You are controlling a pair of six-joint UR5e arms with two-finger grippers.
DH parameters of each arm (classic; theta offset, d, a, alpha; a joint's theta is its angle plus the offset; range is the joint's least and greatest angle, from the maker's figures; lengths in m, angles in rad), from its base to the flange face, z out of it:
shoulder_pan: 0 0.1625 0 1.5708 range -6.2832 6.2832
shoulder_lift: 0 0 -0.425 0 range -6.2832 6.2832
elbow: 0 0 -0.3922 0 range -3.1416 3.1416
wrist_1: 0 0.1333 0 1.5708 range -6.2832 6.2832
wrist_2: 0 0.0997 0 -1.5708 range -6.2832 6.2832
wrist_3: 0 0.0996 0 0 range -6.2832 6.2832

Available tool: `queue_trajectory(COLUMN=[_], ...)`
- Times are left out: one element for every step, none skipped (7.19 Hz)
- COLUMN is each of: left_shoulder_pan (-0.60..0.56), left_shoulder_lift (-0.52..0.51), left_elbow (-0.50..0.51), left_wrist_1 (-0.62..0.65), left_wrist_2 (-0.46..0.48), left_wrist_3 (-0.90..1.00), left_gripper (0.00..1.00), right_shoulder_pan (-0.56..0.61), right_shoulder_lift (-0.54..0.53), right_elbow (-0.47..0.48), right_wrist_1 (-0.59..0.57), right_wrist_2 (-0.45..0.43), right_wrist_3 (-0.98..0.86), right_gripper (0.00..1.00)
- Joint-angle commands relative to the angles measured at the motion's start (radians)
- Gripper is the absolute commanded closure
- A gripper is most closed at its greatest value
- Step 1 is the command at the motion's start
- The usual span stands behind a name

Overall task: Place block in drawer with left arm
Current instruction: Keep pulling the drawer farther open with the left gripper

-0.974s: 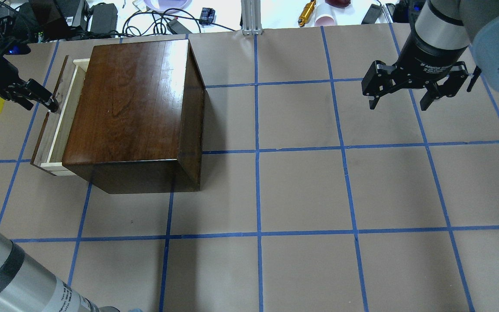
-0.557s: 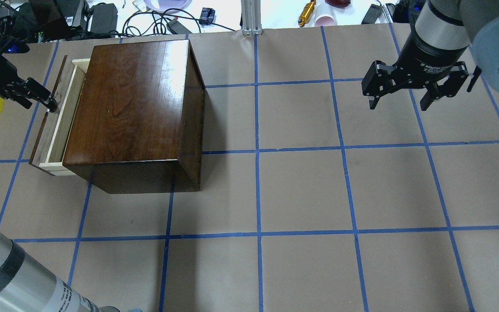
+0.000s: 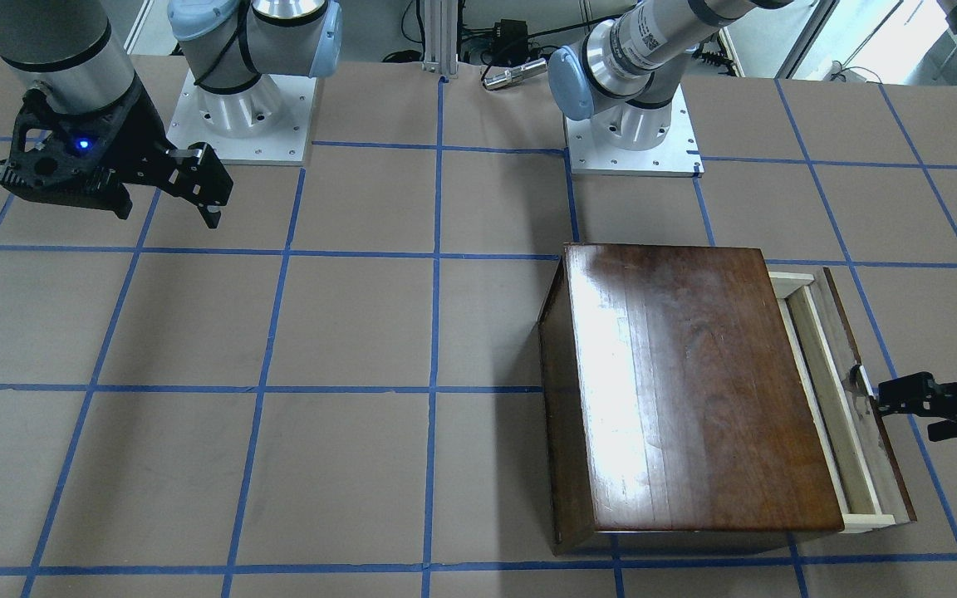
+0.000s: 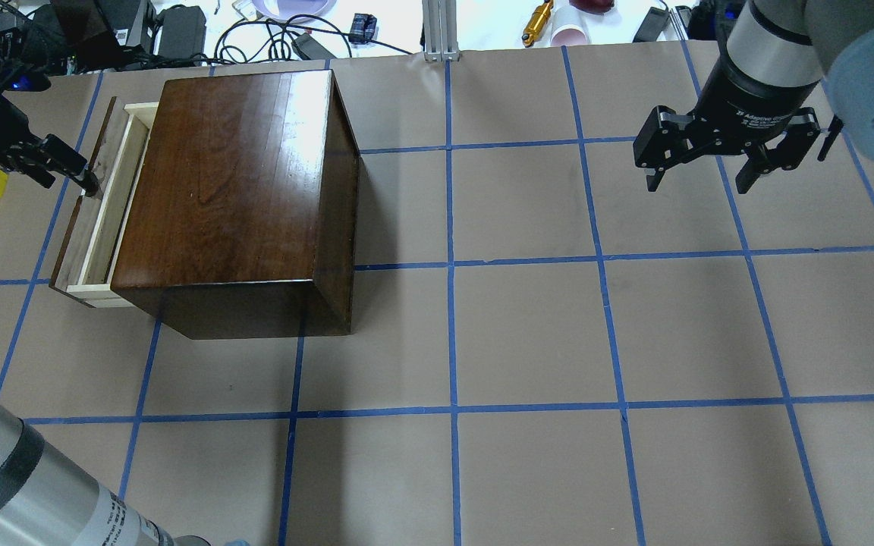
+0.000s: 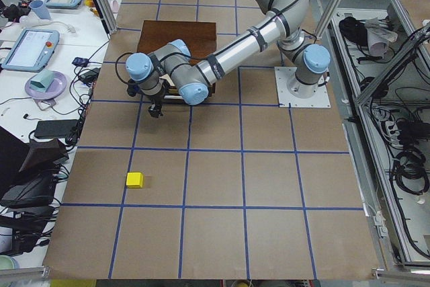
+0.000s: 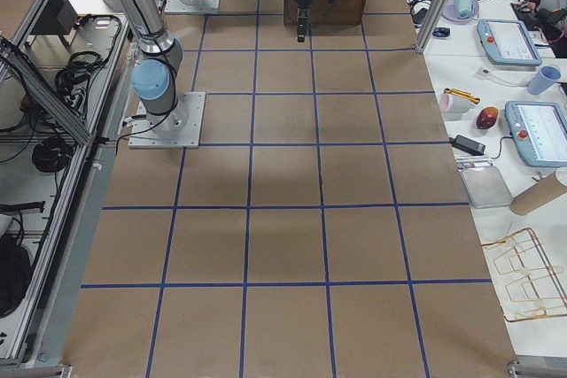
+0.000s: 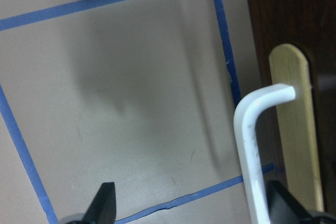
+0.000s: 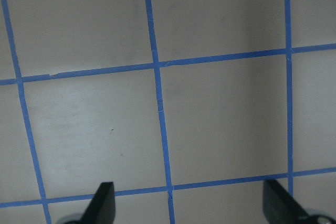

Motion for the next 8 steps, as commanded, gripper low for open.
queue_trajectory(left_shoulder_pan=[0.018, 0.018, 0.020, 0.020, 0.020, 0.020, 0.021, 0.021], left_shoulder_lift=[-0.012, -0.012, -0.011, -0.012, -0.014, -0.020, -0.026, -0.030], left_elbow=[0.002, 0.002, 0.002, 0.007, 0.028, 0.034, 0.039, 0.042], left_wrist_1=[0.002, 0.002, 0.004, 0.004, -0.002, -0.002, -0.002, -0.001], left_wrist_2=[0.005, 0.005, 0.005, 0.006, 0.015, 0.019, 0.025, 0.028], left_wrist_3=[0.022, 0.022, 0.022, 0.022, 0.022, 0.022, 0.034, 0.039], left_gripper=[0.00, 0.00, 0.00, 0.00, 0.00, 0.00, 0.00, 0.00], right_shoulder_pan=[0.000, 0.000, 0.000, 0.000, 0.000, 0.000, 0.000, 0.000], right_shoulder_lift=[0.000, 0.000, 0.000, 0.000, 0.000, 0.000, 0.000, 0.000], right_elbow=[0.000, 0.000, 0.000, 0.000, 0.000, 0.001, 0.000, 0.000], right_wrist_1=[0.000, 0.000, 0.000, 0.000, 0.000, 0.000, 0.000, 0.000], right_wrist_2=[0.000, 0.000, 0.000, 0.000, 0.000, 0.000, 0.000, 0.000], right_wrist_3=[0.000, 0.000, 0.000, 0.000, 0.000, 0.000, 0.000, 0.000], right_gripper=[0.00, 0.00, 0.00, 0.00, 0.00, 0.00, 0.00, 0.00])
